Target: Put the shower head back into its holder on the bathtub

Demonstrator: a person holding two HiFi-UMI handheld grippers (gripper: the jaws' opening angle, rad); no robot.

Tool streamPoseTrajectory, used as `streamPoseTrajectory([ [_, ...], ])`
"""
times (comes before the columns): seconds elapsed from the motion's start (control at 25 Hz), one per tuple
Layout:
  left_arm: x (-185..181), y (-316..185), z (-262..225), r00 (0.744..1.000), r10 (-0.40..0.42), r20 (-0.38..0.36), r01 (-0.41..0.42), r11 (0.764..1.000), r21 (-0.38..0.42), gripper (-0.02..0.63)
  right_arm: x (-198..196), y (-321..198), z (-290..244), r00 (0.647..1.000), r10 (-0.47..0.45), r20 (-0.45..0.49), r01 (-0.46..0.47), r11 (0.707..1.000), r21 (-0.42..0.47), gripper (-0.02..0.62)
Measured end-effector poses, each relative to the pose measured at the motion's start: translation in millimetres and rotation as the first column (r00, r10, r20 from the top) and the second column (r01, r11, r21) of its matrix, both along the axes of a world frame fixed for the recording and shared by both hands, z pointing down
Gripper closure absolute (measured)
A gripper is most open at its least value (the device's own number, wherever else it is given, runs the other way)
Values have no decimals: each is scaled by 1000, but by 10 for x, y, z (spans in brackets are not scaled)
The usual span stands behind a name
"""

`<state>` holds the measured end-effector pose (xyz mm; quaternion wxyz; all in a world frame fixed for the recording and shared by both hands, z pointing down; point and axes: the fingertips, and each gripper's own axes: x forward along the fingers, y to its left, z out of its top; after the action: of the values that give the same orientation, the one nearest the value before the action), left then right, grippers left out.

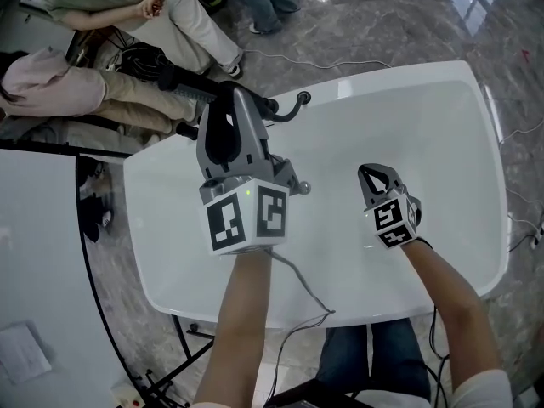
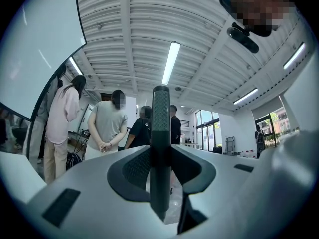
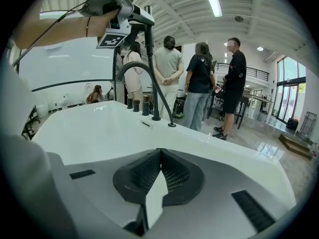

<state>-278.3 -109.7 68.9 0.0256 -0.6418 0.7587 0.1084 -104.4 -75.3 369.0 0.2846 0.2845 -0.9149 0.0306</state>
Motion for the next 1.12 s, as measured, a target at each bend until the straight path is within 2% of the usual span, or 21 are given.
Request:
streamPoseTrajectory([
  [0.16,-8,-50,182,1000,-16,-5,16,1000,-27,485,-26,-10,-31,1000,-5,19,5,1000,3,589],
  [0.36,-24,-75,410,998,-56,9,56,996,-65,483,-78,15,-10,996,-1,86,5,999,-49,589],
  [0.48,15,-97,529,999,-48,12,49,996,-73,485,-98,53,12,994,-8,108,14,998,-56,588],
  [0.84,27,-185,540,997,-39,71,43,998,-50,485,-115,204,203,990,-14,140,25,996,-81,588],
  [1.12,42,-255,667,997,-28,72,33,998,-61,485,-58,293,309,990,-14,137,26,996,-89,588],
])
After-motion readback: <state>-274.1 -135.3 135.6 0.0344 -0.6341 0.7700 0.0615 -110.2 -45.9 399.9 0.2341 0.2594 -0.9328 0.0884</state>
